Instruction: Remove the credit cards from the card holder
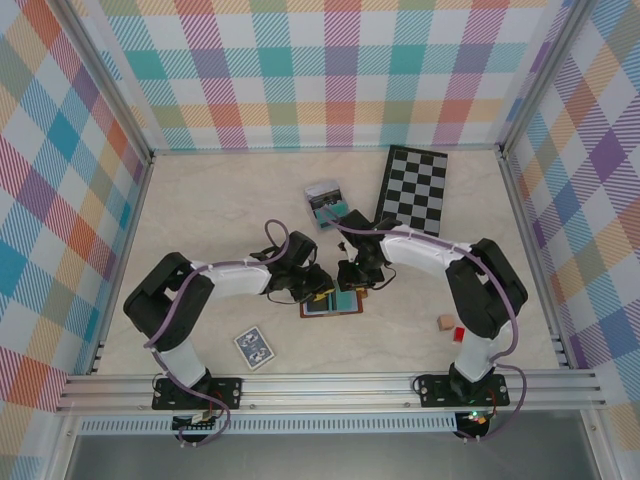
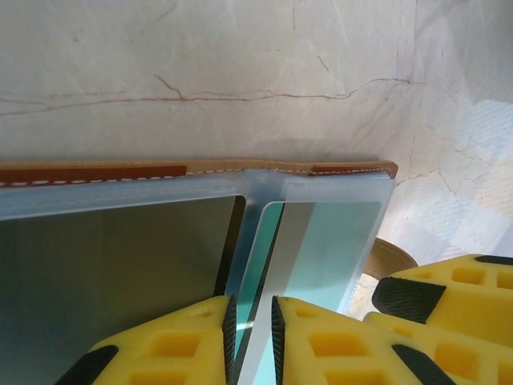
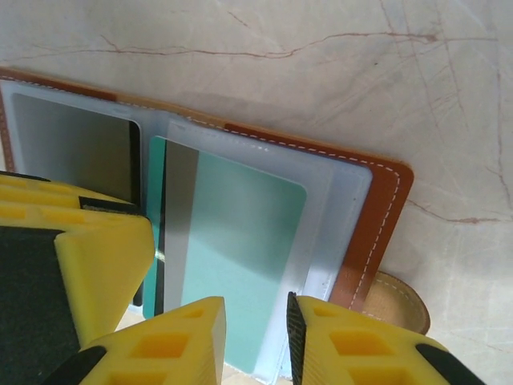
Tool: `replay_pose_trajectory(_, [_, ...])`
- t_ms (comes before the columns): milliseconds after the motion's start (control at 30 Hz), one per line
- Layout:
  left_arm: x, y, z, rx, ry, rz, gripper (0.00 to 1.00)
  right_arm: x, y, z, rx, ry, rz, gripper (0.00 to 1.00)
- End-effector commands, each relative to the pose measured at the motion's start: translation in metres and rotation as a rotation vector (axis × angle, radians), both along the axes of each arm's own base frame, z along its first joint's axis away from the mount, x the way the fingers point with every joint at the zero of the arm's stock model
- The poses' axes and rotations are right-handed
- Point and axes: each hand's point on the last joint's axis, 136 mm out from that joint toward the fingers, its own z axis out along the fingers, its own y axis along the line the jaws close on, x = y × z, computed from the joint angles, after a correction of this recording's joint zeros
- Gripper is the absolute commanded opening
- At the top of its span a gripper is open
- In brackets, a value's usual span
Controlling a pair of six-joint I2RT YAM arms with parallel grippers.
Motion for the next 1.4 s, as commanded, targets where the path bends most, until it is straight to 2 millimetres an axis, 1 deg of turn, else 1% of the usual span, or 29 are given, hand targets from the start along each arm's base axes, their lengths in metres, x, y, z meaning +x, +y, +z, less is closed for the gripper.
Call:
replay_pose_trajectory(0, [-0.004, 0.0, -0.009, -0.008, 0.029, -0.005, 0.2, 0.0, -0.004, -0.007, -0.033, 0.015, -0.009, 0.27])
replay_pose_trajectory(200, [-0.008, 0.006, -0.015, 0.008, 0.033, 0.001, 0.19, -0.003, -0.006, -0.021, -0.055, 0.042, -0.01, 0.25])
replay_pose_trajectory(400, [-0.009, 0.013, -0.015, 0.013, 0.032, 0.013, 0.19, -0.004, -0.008, -0.026, -0.067, 0.049, -0.011, 0.23])
replay_pose_trajectory(533, [-0.008, 0.025, -0.015, 0.05, 0.02, 0.026, 0.18, -0.004, -0.009, -0.027, -0.072, 0.051, -0.012, 0.22])
replay_pose_trajectory(667, [-0.012, 0.031, -0.023, 0.089, 0.033, 0.018, 0.16, -0.004, -0.009, -0.028, -0.074, 0.053, -0.013, 0.21])
replay_pose_trajectory(833, [-0.012, 0.024, -0.028, 0.038, 0.04, 0.02, 0.17, -0.003, -0.006, -0.026, -0.063, 0.054, -0.012, 0.2])
replay_pose_trajectory(933, [-0.012, 0.016, -0.028, -0.007, 0.044, 0.006, 0.18, -0.005, -0.006, -0.027, -0.064, 0.064, -0.002, 0.19])
replay_pose_trajectory(1033, [-0.012, 0.012, -0.028, -0.027, 0.045, -0.006, 0.18, -0.006, -0.007, -0.03, -0.07, 0.074, 0.002, 0.18])
replay_pose_trajectory(1133, [-0.012, 0.01, -0.026, -0.047, 0.038, -0.015, 0.18, -0.008, -0.007, -0.031, -0.069, 0.08, 0.002, 0.18])
replay_pose_trajectory(1367, [-0.011, 0.001, -0.012, -0.133, 0.01, -0.054, 0.16, -0.008, -0.007, -0.033, -0.072, 0.086, 0.003, 0.18])
